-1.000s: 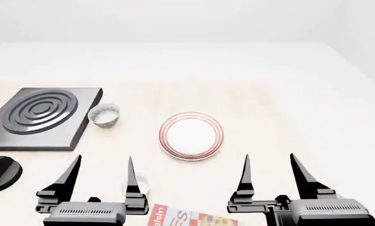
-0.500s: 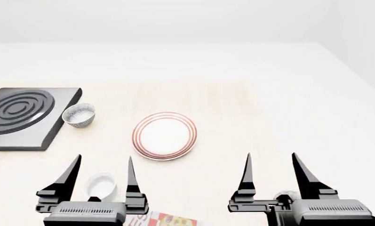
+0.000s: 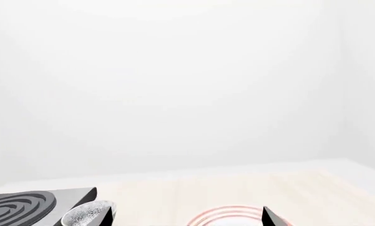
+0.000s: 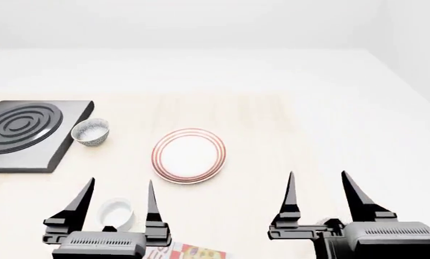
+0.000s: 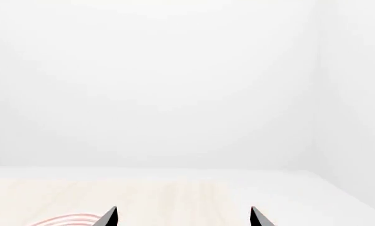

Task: Pick the akita bowl next to the cookies box and place it on the plate.

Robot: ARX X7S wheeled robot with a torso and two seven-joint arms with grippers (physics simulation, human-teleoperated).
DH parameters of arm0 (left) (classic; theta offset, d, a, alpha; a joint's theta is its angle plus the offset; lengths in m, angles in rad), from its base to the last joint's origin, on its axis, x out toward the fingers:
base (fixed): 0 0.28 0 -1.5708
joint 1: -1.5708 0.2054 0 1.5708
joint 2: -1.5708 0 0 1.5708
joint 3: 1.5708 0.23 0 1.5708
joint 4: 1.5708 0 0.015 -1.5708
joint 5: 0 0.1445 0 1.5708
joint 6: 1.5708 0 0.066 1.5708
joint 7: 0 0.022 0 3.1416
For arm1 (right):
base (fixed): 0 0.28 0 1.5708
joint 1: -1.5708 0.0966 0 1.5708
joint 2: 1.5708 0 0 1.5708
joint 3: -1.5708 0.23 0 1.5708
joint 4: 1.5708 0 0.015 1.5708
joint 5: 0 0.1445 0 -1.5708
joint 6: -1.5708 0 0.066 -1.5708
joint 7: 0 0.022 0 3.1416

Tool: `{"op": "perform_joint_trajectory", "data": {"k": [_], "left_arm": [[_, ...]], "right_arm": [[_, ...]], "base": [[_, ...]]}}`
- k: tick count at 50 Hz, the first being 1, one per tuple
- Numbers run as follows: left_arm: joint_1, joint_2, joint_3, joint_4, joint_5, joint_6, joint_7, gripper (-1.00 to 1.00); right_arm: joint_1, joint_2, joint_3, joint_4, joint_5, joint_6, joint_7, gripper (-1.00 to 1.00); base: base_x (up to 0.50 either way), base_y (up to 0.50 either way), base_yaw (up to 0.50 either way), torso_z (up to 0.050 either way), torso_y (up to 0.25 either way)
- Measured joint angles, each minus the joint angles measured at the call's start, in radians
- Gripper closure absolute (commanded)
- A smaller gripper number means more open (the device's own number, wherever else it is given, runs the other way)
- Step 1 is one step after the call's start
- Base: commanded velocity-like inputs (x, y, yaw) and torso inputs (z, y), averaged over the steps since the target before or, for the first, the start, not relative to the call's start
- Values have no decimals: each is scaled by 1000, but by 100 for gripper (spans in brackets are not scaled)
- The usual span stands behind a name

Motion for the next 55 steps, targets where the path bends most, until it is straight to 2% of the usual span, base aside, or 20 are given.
{"op": "perform_joint_trajectory", "data": {"k": [5,8,12,15,23,35,55], "left_arm": [[-3,-1,4,-7,2,0,-3,-100],[-7,-2,8,-18,5,6,-5,-100],[-12,-4,10,-35,6,16,-7,-100],[-15,-5,11,-44,7,23,-8,-100],[-16,-9,15,-54,7,31,-13,-100],[-15,-16,26,-48,9,27,-25,-100],[-14,-31,39,-6,3,-11,-45,-100]], "right_arm": [[34,76,90,-136,166,277,27,-100],[87,190,112,-162,332,408,127,-100],[143,419,93,-192,652,456,310,-100],[167,550,87,-209,855,480,405,-100],[207,759,74,-226,1178,522,550,-100],[161,880,95,-187,1373,522,575,-100],[140,918,76,-80,1470,544,505,-100]], "base": [[0,0,0,0,0],[0,0,0,0,0],[0,0,0,0,0],[0,0,0,0,0],[0,0,0,0,0],[0,0,0,0,0],[0,0,0,0,0]]}}
